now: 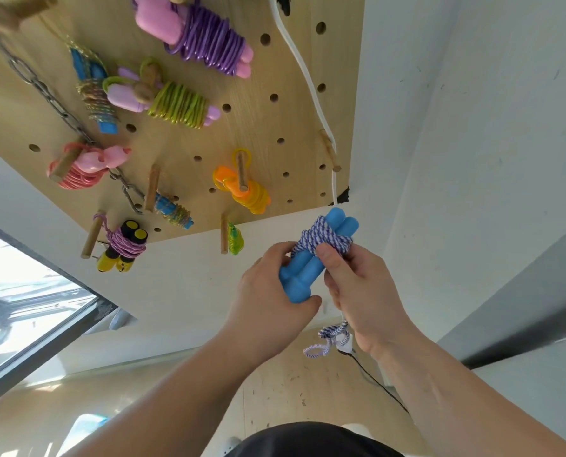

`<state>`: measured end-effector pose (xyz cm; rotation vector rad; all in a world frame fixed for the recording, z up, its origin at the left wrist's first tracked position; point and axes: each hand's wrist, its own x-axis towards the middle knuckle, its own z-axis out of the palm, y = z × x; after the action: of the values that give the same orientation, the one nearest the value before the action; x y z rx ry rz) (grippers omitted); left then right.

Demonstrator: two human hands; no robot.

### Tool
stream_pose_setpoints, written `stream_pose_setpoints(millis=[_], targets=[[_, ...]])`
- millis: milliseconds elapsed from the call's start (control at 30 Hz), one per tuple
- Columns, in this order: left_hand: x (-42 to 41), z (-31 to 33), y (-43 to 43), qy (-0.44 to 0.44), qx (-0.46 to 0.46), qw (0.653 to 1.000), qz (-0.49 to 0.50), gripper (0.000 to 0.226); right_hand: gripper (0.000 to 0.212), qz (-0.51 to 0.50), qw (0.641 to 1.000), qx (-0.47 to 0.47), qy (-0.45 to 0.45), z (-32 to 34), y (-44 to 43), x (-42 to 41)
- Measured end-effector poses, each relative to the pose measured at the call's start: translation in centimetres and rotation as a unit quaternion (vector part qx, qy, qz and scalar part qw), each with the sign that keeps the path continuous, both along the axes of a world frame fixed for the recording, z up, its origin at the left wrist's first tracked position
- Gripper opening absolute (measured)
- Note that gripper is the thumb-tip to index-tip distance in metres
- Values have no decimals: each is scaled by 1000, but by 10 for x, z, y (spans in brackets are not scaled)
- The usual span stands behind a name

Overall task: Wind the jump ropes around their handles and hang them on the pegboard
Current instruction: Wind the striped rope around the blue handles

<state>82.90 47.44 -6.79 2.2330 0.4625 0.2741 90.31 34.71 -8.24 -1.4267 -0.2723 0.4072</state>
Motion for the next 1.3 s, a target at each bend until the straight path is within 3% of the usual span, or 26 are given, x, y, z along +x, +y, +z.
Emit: stream_pose_setpoints(millis=[100,167,267,333,400,467,500,567,600,633,667,733,767,800,867,933,1000,1067,1133,1233,1300], targets=[[2,8,4,7,-129,991,-25,58,33,43,999,24,-13,4,-5,3],[3,17,11,5,-273,961,-32,57,24,86,995,43,-26,7,-12,9],[0,23,23,21,-451,886,-103,54,18,124,991,44,-31,8,-22,18],[-2,23,25,50,-530,828,-177,51,30,161,985,58,-30,7,-26,22],[-4,19,23,93,-618,739,-251,51,40,196,977,81,-32,8,-27,23],[-3,14,19,123,-680,654,-308,52,69,223,970,95,-28,7,-27,25],[-2,12,18,131,-696,627,-324,53,74,227,969,98,-26,7,-26,24],[-1,7,21,136,-703,608,-345,58,65,224,968,104,-36,9,-24,22],[-1,6,23,142,-695,617,-340,60,60,211,970,110,-38,9,-23,21],[1,7,25,154,-678,649,-309,65,54,195,974,112,-37,11,-22,19],[2,9,27,164,-640,709,-248,72,47,168,979,111,-39,13,-20,17],[2,13,28,128,-455,877,-94,87,25,98,989,107,-38,16,-18,13],[-1,16,25,86,-336,937,-39,91,17,58,993,98,-32,19,-16,11],[-4,21,20,39,-227,973,-9,96,15,21,996,88,-23,19,-14,10],[-11,27,7,-8,-16,999,-40,110,20,-35,997,72,4,18,-9,8],[-12,19,-3,-18,186,980,-71,112,26,-58,996,61,27,18,-3,1],[-5,9,-4,-55,275,958,-63,94,28,-43,997,52,41,21,3,-7],[2,7,4,-107,276,954,-42,64,31,-16,997,53,45,23,5,-12],[4,14,13,-120,211,970,-20,48,33,29,997,63,37,25,0,-11],[1,26,17,-70,-2,997,14,40,27,109,992,55,-12,25,-12,-5],[-2,33,13,-62,-162,985,-8,34,21,141,988,62,-19,28,-19,-1]])
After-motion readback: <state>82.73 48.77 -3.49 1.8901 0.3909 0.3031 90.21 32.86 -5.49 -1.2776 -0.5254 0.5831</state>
